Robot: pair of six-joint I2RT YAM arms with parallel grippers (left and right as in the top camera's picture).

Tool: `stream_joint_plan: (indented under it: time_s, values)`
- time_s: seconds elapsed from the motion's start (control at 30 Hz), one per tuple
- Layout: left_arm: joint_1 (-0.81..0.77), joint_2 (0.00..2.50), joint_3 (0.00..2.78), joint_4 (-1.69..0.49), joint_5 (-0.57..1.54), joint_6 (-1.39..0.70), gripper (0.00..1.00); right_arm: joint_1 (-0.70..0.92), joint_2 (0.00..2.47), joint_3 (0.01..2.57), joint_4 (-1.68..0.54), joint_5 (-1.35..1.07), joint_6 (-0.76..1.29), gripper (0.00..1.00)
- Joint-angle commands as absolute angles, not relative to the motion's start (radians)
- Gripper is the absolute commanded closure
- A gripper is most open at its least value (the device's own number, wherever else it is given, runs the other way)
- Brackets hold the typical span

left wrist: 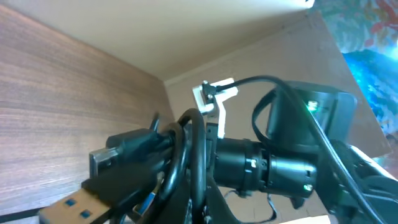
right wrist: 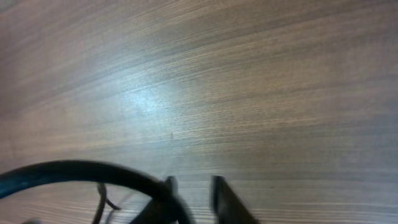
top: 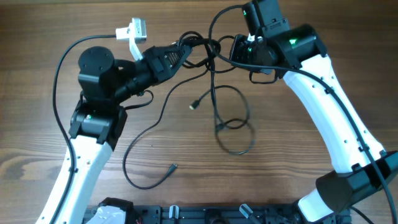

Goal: Untangle cables

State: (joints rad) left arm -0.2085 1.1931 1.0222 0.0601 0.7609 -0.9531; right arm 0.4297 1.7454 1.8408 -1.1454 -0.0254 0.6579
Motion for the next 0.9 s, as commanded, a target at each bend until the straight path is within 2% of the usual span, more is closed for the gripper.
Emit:
stream_joint_plan:
  time_s: [0.0,0.07,0.13,0.17,0.27,0.3,0.37,0.4,0.47,0.63,0.87]
  values:
    - [-0.196,1.167,1.032,-0.013,0.696,-0.96,0.96,0.414,1.745,1.85,-1.122,-0.102,0.575,0.64]
    - [-0.147,1.167,1.032,-0.05,0.682,-1.012,0.96,0.408,1.745,1.85,-1.161,0.025,0.596,0.66]
    - [-0.094,1.167,1.032,-0.097,0.683,-1.03,0.96,0.403,1.745,1.85,-1.177,0.01,0.627,0.52]
    - [-0.083,1.167,1.032,-0.13,0.683,-1.029,0.96,0.403,1.745,1.85,-1.158,-0.06,0.59,0.46]
    - [-0.088,1.172,1.032,-0.156,0.7,-0.999,0.96,0.405,1.745,1.85,-1.001,-0.517,0.213,0.34]
    - [-0.088,1.172,1.032,-0.163,0.704,-0.999,0.96,0.405,1.745,1.85,-0.975,-0.575,0.186,0.27]
    - [-0.088,1.172,1.032,-0.183,0.706,-0.995,0.96,0.405,1.745,1.85,-0.954,-0.591,0.201,0.2]
    - [-0.088,1.174,1.032,-0.217,0.688,-0.968,0.96,0.405,1.745,1.85,-0.953,-0.561,0.214,0.2]
    - [-0.088,1.174,1.032,-0.313,0.599,-0.979,0.96,0.405,1.745,1.85,-0.967,-0.371,0.366,0.19]
    - [-0.13,1.174,1.032,-0.169,0.757,-0.984,0.96,0.416,1.745,1.85,-0.949,-0.552,0.162,0.11]
    - [-0.154,1.174,1.032,-0.023,0.857,-1.122,0.96,0.416,1.751,1.837,-0.957,-0.559,0.179,0.11]
